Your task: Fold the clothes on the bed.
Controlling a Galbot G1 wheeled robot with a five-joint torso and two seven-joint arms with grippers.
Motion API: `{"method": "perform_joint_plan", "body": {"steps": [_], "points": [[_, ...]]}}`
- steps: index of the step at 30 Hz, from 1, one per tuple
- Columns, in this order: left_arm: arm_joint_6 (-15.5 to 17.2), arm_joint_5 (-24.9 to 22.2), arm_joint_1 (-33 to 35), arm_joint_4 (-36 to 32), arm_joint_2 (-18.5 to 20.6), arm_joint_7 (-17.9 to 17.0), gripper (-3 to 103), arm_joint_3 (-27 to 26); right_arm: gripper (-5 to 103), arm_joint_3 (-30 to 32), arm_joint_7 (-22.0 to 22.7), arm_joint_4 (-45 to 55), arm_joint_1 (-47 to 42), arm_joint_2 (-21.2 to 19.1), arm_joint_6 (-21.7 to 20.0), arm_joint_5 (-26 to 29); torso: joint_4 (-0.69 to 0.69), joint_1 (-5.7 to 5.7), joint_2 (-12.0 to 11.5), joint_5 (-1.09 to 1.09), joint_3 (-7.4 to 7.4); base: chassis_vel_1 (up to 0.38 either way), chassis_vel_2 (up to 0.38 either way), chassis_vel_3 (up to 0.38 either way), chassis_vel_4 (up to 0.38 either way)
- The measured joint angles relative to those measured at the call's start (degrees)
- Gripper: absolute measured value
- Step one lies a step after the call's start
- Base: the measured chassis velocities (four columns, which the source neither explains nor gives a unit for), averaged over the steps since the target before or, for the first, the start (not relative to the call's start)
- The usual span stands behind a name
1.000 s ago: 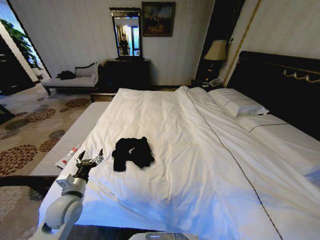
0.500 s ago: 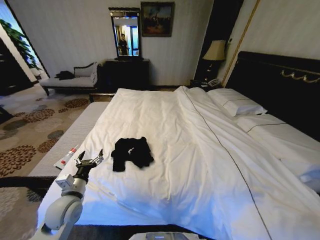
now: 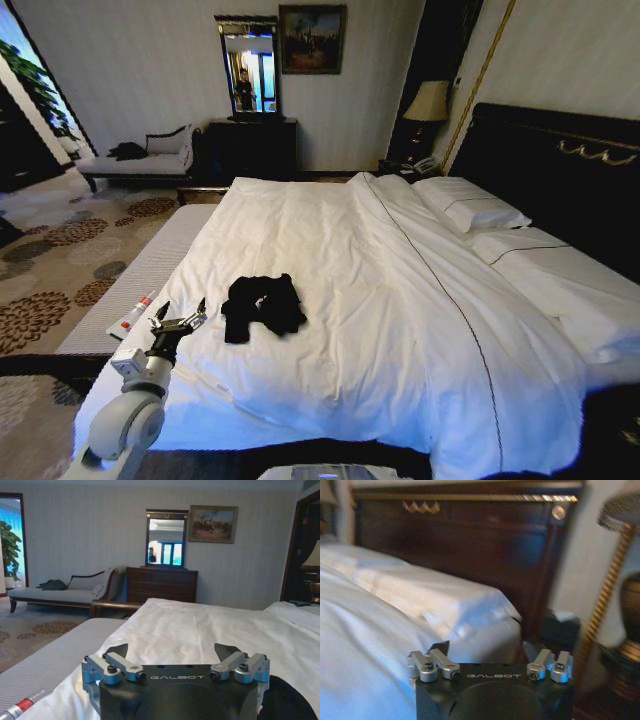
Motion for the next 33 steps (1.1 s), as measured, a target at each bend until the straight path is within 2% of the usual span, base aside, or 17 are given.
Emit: {"method": "perform_joint_plan", "body": {"steps": [1, 4, 7, 10, 14, 30, 33], "points": [[0.0, 0.0, 0.0, 0.0, 0.0, 0.0, 99, 0.0, 78, 0.0, 0.0, 0.0, 0.0, 0.0, 0.0, 0.0, 0.0, 0.0, 0.0, 0.0, 0.0, 0.0, 0.0, 0.0, 0.0], [0.0, 0.01, 0.24, 0.01, -0.15, 0.04, 99, -0.16, 94, -2.23, -0.87, 2.68, 0.19, 0.16, 2.59, -0.29, 0.0, 0.0, 0.0, 0.0, 0.0, 0.0, 0.0, 0.0, 0.0], [-0.02, 0.04, 0.43, 0.0, -0.21, 0.07, 99, -0.24, 99, -3.21, -1.08, 3.88, 0.33, 0.38, 3.07, -0.75, 0.01, 0.0, 0.0, -0.01, 0.0, 0.0, 0.0, 0.0, 0.0], [-0.06, 0.14, 0.73, -0.16, -0.26, 0.08, 99, -0.37, 100, -4.73, -1.5, 5.73, 0.51, 0.91, 3.42, -1.81, 0.01, 0.0, 0.0, -0.01, 0.0, 0.0, 0.0, 0.0, 0.0], [-0.07, 0.21, 1.18, -0.66, -0.25, 0.08, 99, -0.67, 100, -6.46, -2.83, 7.46, 0.95, 1.71, 5.9, -6.87, 0.01, 0.0, -0.01, 0.0, 0.0, 0.0, 0.0, 0.0, 0.0], [-0.13, 0.55, 1.44, -0.85, -0.56, 0.1, 99, -0.6, 100, -9.92, -2.82, 11.83, 0.04, 3.06, 6.52, -8.13, 0.0, 0.01, -0.01, 0.01, 0.0, 0.04, 0.042, -0.033, -0.042], [-0.18, 0.61, 1.59, -0.67, -0.58, 0.19, 99, -0.58, 100, -10.57, -3.37, 12.06, -0.13, 3.76, 8.71, -11.75, 0.01, 0.0, -0.01, 0.0, 0.0, 0.175, 0.164, -0.16, -0.168]]}}
